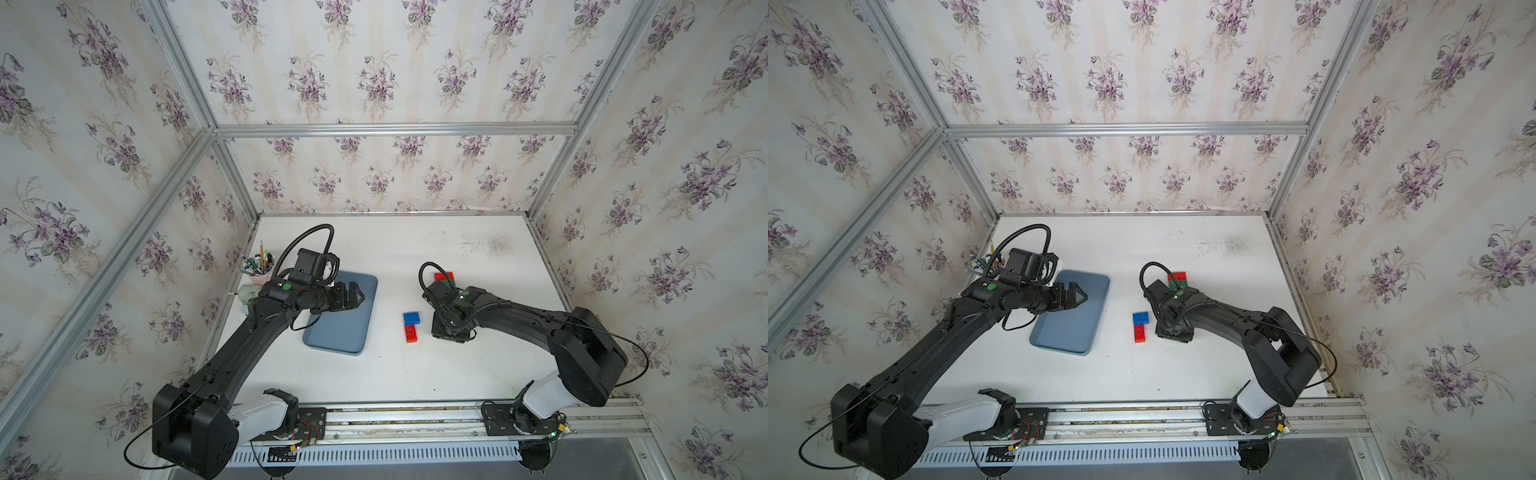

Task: Assemble a rectangle with lego
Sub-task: Pick up the lego brick from the center of the board, then assemble the lego brick with the lego brick.

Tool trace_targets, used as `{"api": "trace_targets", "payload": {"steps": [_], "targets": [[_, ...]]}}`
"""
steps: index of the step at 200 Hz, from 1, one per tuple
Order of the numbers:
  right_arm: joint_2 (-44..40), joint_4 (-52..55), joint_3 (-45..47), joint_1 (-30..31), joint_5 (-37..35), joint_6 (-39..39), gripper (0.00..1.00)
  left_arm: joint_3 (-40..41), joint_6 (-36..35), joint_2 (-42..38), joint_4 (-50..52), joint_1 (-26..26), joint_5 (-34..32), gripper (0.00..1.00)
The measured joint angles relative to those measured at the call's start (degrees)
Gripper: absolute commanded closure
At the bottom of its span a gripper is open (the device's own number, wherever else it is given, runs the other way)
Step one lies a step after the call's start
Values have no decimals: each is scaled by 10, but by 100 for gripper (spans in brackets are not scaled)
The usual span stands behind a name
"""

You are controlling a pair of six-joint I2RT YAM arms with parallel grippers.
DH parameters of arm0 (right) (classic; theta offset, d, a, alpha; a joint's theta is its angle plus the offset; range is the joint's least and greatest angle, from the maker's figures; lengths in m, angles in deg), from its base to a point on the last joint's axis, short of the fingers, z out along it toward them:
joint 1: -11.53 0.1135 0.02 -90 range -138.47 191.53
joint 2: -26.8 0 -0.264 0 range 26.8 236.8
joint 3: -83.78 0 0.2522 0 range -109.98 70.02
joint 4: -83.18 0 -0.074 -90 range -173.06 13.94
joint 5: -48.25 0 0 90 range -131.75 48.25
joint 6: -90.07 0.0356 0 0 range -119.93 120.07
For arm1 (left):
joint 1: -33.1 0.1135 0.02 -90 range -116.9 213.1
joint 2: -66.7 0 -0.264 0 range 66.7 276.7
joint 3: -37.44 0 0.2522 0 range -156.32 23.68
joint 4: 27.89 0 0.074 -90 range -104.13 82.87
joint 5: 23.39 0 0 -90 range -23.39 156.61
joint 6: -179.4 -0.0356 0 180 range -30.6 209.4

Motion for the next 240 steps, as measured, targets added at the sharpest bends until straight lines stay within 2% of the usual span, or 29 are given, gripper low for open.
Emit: {"api": "trace_targets", "payload": {"steps": [65, 144, 240], "targets": [[58, 47, -132, 46, 47, -104, 62, 0, -2, -6, 3, 0, -9, 0], [95, 45, -133, 75, 72, -110, 62, -1, -5, -6, 5, 0, -13, 0], [129, 28, -147, 75, 46, -102, 62, -1, -9, -10, 5, 0, -13, 0]]}}
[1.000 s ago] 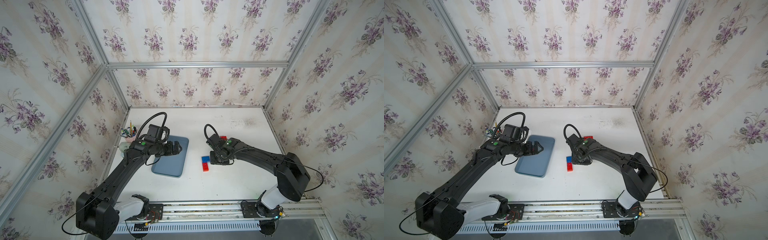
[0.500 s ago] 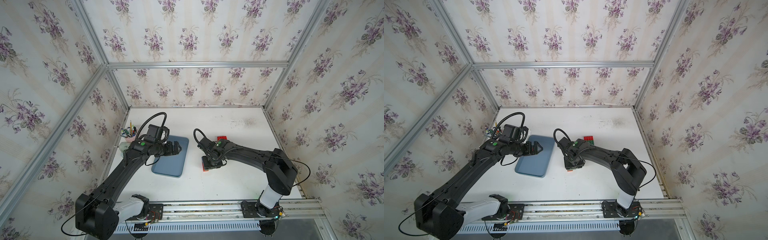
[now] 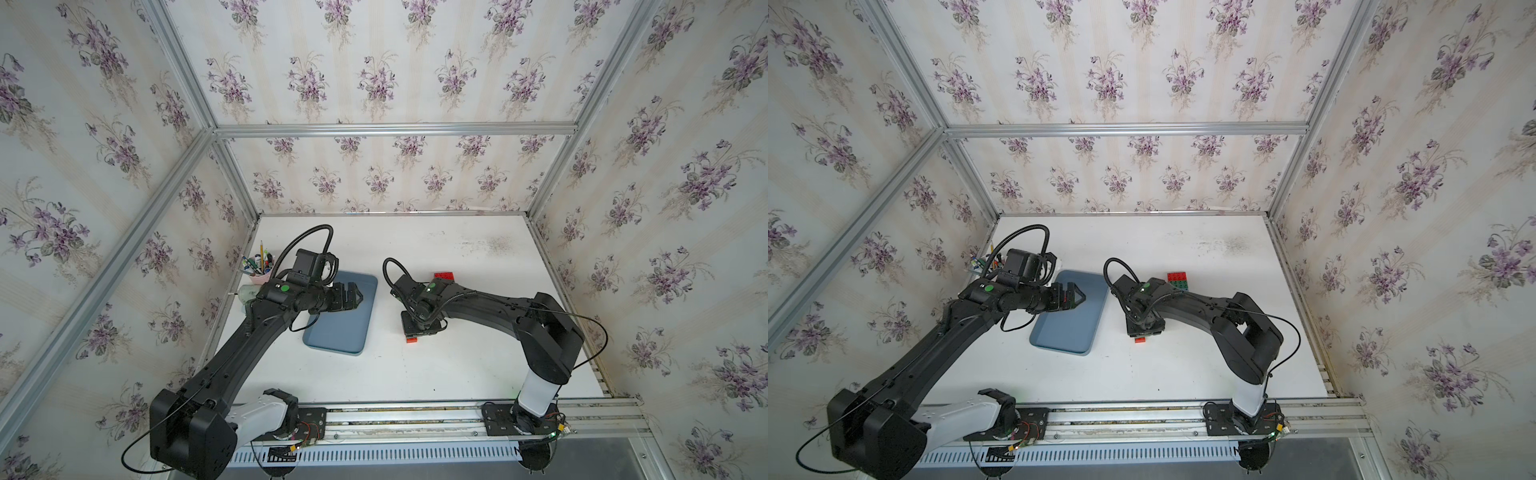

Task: Assemble a rectangle with lego
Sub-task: Assemble the lego brick with the lego brick.

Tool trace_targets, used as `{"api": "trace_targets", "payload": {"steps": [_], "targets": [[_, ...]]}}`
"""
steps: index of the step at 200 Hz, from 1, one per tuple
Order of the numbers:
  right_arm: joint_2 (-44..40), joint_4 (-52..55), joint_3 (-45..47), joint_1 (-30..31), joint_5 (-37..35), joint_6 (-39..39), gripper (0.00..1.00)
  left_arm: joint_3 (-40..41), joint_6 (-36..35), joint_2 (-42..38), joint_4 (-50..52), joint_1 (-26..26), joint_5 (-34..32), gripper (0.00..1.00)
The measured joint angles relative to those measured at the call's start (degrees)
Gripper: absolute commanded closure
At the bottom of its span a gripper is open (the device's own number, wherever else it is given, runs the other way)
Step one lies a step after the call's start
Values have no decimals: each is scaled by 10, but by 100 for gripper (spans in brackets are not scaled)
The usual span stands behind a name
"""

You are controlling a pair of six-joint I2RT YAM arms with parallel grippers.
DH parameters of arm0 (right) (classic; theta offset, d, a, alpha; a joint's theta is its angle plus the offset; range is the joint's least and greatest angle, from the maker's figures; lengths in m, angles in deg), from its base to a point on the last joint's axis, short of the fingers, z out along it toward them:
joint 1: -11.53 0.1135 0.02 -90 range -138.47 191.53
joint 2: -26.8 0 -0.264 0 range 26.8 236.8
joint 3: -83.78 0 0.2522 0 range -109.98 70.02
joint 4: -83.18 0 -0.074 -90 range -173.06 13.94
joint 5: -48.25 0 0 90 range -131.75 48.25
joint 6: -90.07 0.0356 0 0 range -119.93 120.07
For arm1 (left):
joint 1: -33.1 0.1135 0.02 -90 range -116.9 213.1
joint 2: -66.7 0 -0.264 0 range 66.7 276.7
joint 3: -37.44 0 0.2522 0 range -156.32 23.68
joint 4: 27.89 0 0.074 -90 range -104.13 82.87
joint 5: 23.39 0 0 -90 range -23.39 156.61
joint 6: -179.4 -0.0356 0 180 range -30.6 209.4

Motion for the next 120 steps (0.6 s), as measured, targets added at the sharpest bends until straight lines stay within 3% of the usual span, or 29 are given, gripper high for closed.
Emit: {"api": "trace_targets", "payload": {"steps": [120], "targets": [[17, -7, -14, -1, -11, 0, 62, 0, 0, 0, 0, 0, 0, 0]]}}
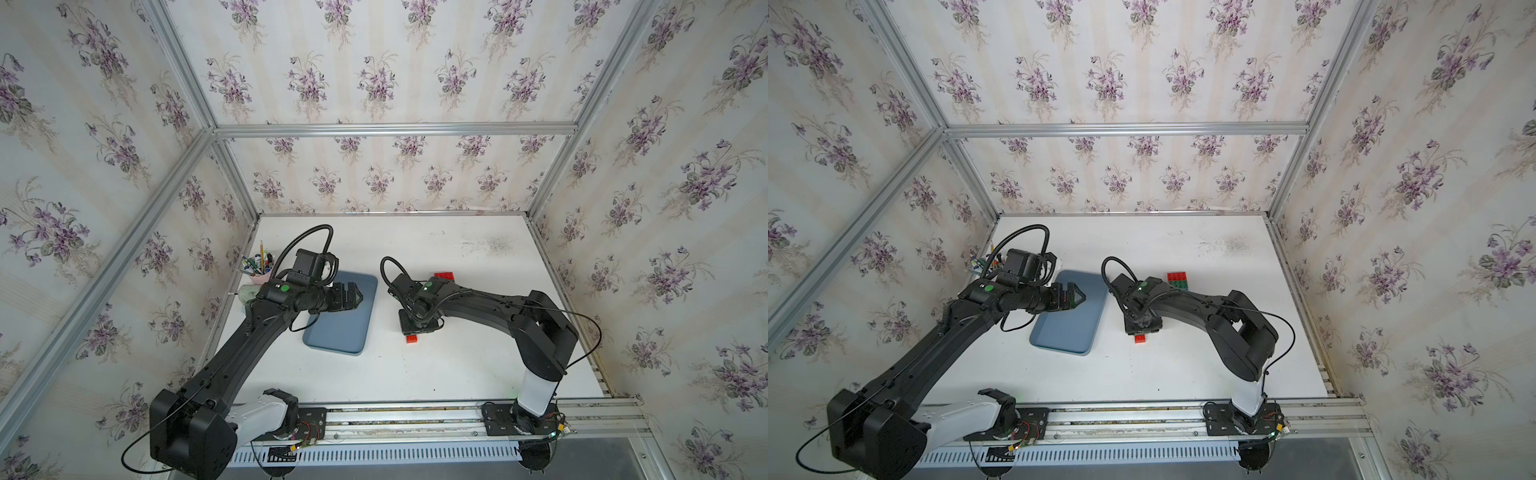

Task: Assemble a rectangle with lego
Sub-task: Assemble the lego brick with the lego brick.

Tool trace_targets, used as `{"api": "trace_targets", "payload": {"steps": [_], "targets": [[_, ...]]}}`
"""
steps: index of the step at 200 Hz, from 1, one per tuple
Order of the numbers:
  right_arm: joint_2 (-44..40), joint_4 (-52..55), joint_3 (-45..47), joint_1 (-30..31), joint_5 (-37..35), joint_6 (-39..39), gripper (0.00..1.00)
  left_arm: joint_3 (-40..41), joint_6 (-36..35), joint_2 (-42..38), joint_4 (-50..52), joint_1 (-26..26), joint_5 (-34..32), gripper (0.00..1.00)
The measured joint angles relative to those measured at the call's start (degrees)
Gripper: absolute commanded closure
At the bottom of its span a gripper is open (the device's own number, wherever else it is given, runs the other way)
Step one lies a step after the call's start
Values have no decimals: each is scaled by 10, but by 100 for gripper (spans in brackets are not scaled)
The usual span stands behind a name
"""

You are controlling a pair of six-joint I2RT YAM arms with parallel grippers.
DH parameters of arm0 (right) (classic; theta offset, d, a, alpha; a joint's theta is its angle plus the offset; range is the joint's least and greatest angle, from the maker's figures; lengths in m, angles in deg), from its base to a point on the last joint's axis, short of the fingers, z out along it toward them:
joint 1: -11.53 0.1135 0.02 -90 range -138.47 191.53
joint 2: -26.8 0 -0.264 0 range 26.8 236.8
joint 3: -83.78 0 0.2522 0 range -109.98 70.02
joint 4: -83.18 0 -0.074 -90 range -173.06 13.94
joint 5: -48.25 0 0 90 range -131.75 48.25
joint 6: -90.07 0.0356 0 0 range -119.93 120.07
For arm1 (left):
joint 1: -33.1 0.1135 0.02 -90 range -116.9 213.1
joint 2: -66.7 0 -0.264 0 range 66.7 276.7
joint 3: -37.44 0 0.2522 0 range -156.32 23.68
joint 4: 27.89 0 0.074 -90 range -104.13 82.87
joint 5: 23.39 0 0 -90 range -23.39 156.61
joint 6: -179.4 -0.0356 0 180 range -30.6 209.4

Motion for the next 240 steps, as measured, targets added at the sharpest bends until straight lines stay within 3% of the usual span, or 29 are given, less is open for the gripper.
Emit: {"api": "trace_targets", "payload": {"steps": [240], "targets": [[20, 14, -12, -4, -23, -14, 62, -1, -2, 3, 0, 0, 0, 0]]}}
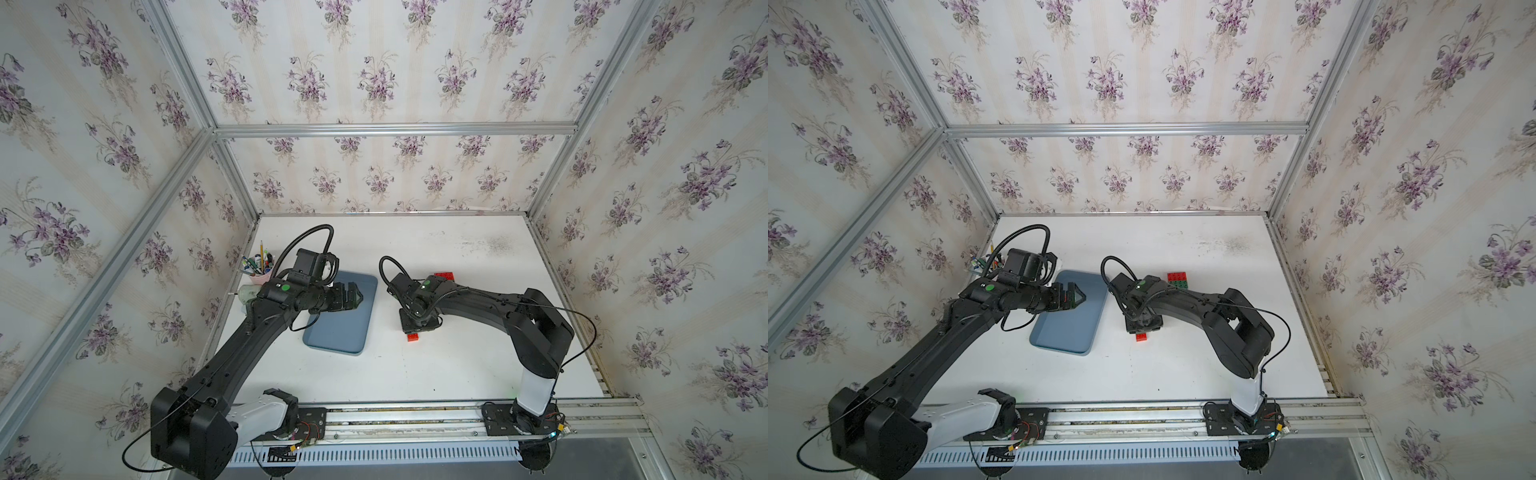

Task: Assemble a rectangle with lego
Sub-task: Assemble the lego brick with the lego brick.

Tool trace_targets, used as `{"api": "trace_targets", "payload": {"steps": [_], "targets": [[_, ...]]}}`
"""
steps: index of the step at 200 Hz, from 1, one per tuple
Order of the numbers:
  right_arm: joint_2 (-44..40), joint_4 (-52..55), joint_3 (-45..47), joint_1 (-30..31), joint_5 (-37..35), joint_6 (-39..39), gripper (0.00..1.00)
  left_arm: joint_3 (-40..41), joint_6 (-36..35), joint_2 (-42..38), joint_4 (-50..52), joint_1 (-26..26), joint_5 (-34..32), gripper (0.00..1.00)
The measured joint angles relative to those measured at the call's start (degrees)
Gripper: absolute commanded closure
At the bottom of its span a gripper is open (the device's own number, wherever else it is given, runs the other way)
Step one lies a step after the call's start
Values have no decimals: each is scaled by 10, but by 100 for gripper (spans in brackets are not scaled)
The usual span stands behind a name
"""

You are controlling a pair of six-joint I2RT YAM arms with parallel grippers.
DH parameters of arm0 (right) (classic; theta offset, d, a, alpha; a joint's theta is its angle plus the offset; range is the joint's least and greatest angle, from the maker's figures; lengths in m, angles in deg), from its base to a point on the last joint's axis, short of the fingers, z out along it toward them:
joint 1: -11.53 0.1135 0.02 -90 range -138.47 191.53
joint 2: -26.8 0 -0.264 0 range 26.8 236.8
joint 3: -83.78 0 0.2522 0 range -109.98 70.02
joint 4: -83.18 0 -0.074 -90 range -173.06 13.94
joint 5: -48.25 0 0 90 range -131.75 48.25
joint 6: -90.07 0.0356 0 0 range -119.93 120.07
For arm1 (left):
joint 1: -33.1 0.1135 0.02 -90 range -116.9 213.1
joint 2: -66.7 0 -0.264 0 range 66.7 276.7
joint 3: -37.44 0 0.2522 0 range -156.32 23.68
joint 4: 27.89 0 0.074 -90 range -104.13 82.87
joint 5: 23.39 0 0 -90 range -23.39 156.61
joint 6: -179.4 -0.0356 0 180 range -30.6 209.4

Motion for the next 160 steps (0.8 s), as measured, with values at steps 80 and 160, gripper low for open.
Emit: {"api": "trace_targets", "payload": {"steps": [80, 160], "targets": [[10, 9, -2, 0, -3, 2, 62, 0, 0, -3, 0, 0, 0, 0], [30, 35, -25, 9, -24, 9, 62, 0, 0, -6, 0, 0, 0, 0]]}}
